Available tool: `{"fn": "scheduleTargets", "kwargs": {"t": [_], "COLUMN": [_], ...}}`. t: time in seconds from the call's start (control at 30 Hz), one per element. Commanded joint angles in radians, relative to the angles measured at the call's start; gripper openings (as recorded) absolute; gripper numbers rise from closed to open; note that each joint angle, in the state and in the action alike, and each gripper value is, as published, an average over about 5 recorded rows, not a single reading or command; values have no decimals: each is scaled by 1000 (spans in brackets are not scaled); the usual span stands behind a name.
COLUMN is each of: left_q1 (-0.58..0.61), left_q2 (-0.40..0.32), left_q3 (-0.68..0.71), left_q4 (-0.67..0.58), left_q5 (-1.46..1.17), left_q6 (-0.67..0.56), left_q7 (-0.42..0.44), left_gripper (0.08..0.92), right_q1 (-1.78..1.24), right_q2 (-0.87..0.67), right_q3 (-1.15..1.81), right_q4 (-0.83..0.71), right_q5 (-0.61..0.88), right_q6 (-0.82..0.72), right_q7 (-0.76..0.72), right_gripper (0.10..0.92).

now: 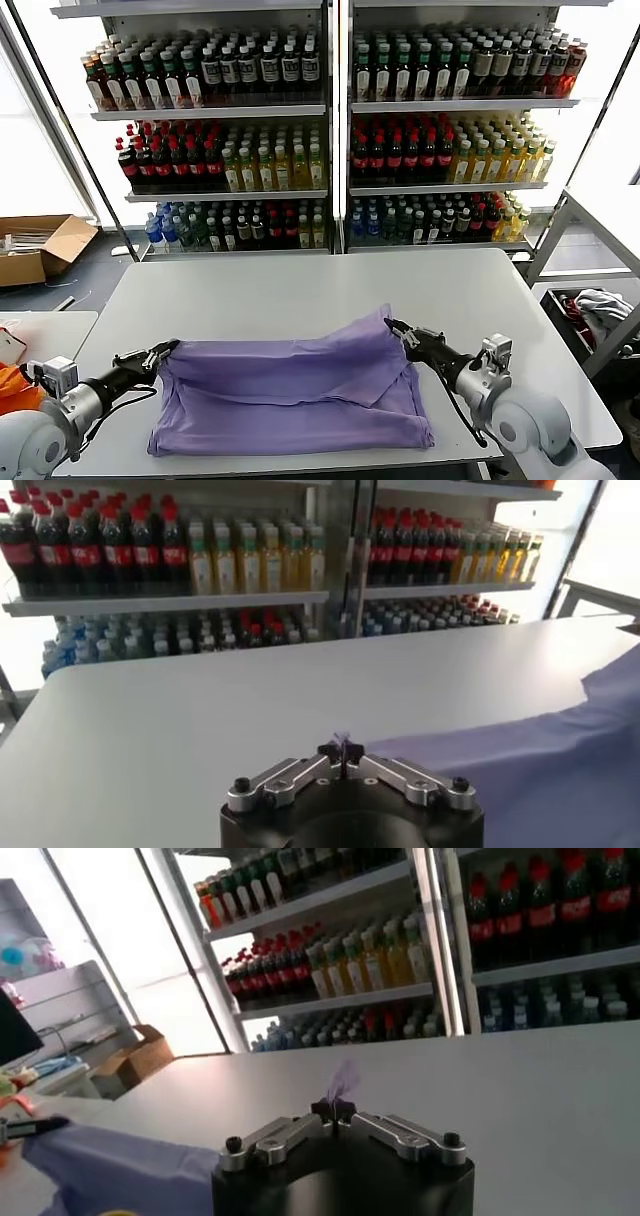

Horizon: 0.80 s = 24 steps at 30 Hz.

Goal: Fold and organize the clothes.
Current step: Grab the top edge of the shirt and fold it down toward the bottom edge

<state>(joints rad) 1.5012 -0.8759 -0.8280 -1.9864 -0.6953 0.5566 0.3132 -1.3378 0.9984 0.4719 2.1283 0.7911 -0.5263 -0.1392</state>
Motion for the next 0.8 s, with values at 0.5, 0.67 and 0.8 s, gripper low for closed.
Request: {"fn": "scheduleTargets", "kwargs": {"t": [0.5, 0.67, 0.8], "left_q1": [270, 262, 262], "left_q2": [-65, -80, -101], "left_q3": [-70, -162, -190], "left_q4": [-100, -129, -154], "left_q5": [177, 102, 28], "left_q6": [2, 1, -21], "left_q7": [23, -4, -80], "left_gripper": [91, 193, 306], "right_q1": [-422, -385, -320], "right_q2": [44, 69, 87], "right_q3": [137, 168, 185], "right_q4": [162, 195, 148], "right_q5": [-328, -385, -391], "right_q6": [66, 129, 287], "right_q7": [25, 58, 64], "right_gripper": [163, 310, 422]}}
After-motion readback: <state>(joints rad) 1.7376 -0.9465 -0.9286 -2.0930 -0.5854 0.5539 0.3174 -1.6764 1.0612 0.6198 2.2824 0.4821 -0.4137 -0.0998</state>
